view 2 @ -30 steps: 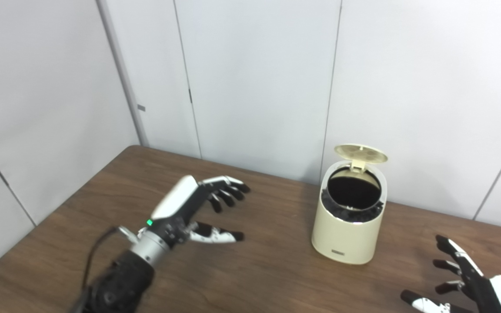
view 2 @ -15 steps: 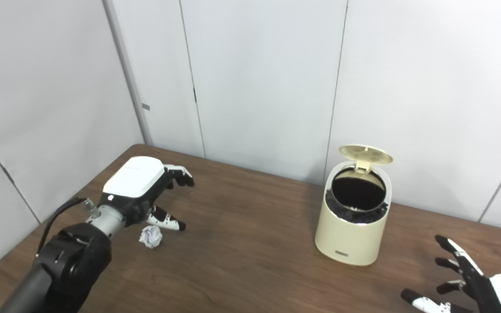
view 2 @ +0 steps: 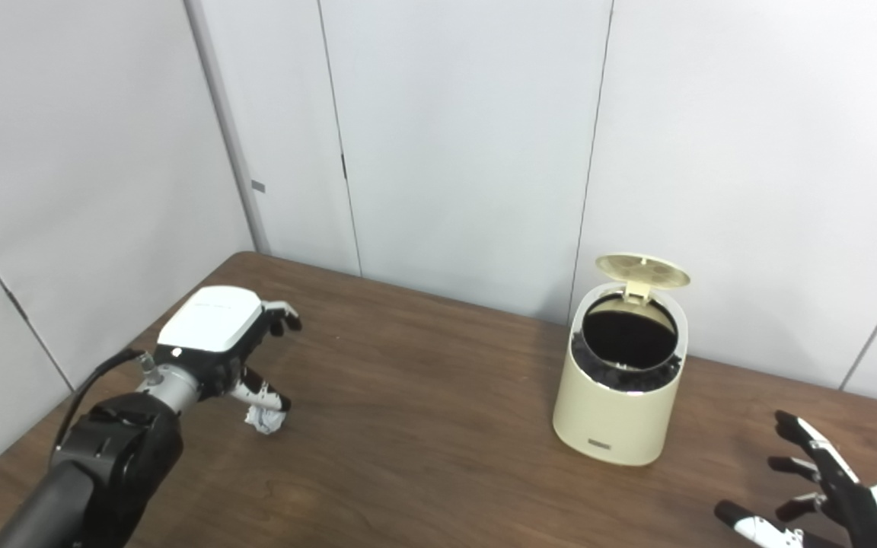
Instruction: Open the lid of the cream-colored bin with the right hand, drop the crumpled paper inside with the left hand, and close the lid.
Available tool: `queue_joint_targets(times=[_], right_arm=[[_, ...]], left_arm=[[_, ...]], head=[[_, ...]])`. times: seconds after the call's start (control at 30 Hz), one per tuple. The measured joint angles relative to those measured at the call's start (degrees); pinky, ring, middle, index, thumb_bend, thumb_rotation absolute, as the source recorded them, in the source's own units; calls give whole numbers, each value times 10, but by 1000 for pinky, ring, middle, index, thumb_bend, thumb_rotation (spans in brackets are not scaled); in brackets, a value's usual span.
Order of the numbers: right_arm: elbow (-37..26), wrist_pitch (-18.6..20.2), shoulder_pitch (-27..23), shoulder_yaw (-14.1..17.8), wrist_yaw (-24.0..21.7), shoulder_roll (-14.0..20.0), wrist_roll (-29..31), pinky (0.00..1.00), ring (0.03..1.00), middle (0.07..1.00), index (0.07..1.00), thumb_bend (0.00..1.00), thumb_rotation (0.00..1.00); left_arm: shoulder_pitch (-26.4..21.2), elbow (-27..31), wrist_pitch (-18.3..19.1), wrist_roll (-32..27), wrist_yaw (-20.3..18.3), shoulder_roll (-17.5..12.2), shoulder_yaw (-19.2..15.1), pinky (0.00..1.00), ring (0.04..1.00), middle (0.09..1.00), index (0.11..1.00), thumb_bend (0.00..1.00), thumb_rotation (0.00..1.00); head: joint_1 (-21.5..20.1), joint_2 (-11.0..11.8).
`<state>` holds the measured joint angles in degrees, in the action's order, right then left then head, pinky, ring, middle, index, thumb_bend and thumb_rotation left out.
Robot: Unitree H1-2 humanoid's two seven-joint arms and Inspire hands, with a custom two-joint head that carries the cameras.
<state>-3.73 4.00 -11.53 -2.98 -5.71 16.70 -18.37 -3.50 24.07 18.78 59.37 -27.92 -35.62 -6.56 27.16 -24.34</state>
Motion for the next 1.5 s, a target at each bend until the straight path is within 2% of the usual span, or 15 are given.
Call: queue_joint_targets(times=[0.17,0.33,0.57,0.73,0.83,1.03,1.3,1.37,1.4,1.43,1.47,1.5], right_arm=[[1,0,0,-1,0,0,0,450,762,897,915,696,540],[-2,0,0,-1,-4,2,0,455,763,894,909,663,483],[-3,0,0,2,-8,5,8,446,757,889,896,701,514],[-5,0,0,2,-8,7,8,453,754,888,900,688,524],[-14,1,3,2,-9,8,8,455,750,885,901,689,527],[-21,2,7,1,-9,9,3,449,745,889,907,692,574],[-22,2,9,2,-10,10,-2,445,744,890,908,693,585],[-24,2,9,2,-10,11,-2,443,743,890,906,694,585],[-24,2,9,2,-10,11,-2,446,744,890,905,694,585],[-24,2,9,3,-10,11,-2,447,744,890,904,697,590],[-24,2,9,3,-10,11,-2,450,743,888,902,704,601],[-24,2,9,3,-10,11,-2,452,743,888,903,709,610]], left_arm=[[6,-23,5,-13,0,1,0,552,666,705,725,834,112],[6,-46,6,-19,3,4,5,560,658,693,717,824,127],[7,-85,4,-38,17,18,12,547,639,665,686,818,108],[8,-94,5,-40,35,20,18,563,648,677,700,806,100],[8,-95,5,-39,42,20,22,539,622,659,689,807,89],[6,-102,6,-14,57,15,40,544,623,652,673,800,104],[6,-104,8,-10,56,7,48,534,590,644,646,786,12],[5,-104,11,-7,52,5,52,548,595,645,636,769,3],[4,-105,14,-8,50,3,53,527,574,621,567,647,25],[4,-106,14,-10,49,3,52,479,532,543,543,586,12],[3,-108,13,-15,51,3,52,435,497,497,524,548,5],[3,-111,12,-21,54,3,50,414,451,495,522,525,2]], head=[[1,-2],[-1,-7],[-2,-10],[-1,-12],[-2,-18],[-3,-21],[-3,-25],[-4,-27],[-3,-31],[-3,-31],[-3,-31],[-3,-31]])
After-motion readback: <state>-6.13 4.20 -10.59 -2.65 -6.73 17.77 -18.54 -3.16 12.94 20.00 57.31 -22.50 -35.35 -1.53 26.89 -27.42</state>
